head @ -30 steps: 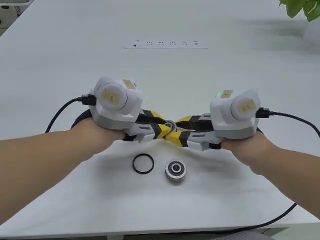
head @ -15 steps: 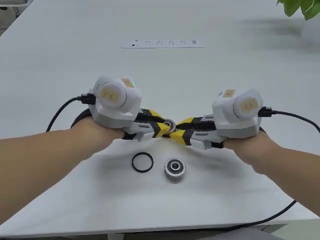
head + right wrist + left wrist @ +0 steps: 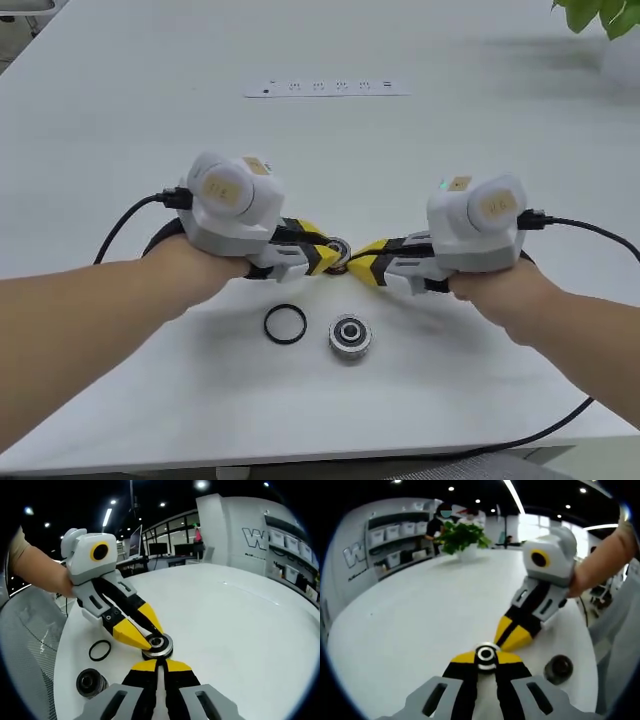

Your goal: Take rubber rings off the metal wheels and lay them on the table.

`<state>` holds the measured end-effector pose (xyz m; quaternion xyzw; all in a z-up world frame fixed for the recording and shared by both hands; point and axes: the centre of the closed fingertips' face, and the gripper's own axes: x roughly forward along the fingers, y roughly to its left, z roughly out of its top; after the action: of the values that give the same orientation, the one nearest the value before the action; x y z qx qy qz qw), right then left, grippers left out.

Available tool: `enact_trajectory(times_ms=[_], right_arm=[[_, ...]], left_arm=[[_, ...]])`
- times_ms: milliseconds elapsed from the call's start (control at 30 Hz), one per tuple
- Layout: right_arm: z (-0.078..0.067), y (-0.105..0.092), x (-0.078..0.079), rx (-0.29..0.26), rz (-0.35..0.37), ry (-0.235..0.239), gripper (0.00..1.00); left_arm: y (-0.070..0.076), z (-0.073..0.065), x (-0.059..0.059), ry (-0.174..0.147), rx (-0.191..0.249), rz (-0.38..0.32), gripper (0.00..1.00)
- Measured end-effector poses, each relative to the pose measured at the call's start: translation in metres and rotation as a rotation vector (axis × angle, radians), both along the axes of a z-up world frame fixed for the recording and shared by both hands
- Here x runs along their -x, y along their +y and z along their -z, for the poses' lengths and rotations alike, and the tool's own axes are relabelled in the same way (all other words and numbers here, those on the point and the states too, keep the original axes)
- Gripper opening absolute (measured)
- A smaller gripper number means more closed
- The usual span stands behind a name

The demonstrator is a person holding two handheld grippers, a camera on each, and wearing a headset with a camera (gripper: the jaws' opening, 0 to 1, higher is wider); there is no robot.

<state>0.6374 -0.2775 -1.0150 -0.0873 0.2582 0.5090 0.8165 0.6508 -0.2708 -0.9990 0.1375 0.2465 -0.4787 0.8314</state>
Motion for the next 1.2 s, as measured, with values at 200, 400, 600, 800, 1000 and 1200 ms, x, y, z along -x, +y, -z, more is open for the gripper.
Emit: enact_trajectory(times_ms=[200,400,600,800,1000,1200], right_arm=[[0.001,-0.0022,-0.0026,-0.009,0.038,0.035,0.0],[0.0007,-0.0044,-0.004,-0.01,0.066,0.039,0.0],[-0.0016,-0.0049,-0.0026,0.001,0.075,0.025,0.0],[-0.0024,-0.0051,-0.0025,0.008,0.084,0.022,0.0],[-0.0037,-0.0059,-0.0038,0.006,0.096,0.027,0.0],[-0.0036,-0.0064,-0.0053,-0.033,0.128,0.075,0.0]], left_arm=[[-0.0001,0.0,0.0004,-0.009,-0.013,0.002,0.13],[-0.0004,0.0,0.0003,-0.011,-0.028,-0.002,0.12],[-0.0005,-0.0001,0.0004,-0.011,-0.036,-0.005,0.12],[-0.0006,-0.0002,0.0003,-0.011,-0.038,-0.007,0.12],[-0.0007,-0.0001,-0.0003,-0.012,-0.039,-0.011,0.12],[-0.0005,0.0002,-0.0004,-0.01,-0.037,-0.017,0.12]])
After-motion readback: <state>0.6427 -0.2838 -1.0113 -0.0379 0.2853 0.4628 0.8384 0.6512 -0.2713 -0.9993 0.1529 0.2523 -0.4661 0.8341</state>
